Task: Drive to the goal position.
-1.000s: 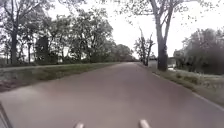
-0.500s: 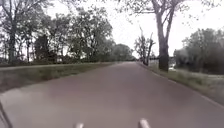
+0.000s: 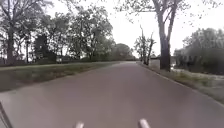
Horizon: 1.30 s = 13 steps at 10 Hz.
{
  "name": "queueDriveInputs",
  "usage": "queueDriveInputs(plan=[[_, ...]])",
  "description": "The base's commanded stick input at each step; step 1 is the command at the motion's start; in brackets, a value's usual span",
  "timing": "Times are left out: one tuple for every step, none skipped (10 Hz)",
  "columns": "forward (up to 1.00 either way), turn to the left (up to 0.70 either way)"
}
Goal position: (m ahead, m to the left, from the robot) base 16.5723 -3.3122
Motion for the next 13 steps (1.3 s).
queueDriveInputs(plan=[[0.70, 0.00], [0.70, 0.00], [0.70, 0.00], [0.70, 0.00], [0.70, 0.00], [0.70, -0.10], [0.70, -0.23], [0.70, -0.35], [0.70, -0.34], [0.70, -0.17], [0.70, 0.00], [0.70, 0.00], [0.70, 0.00]])
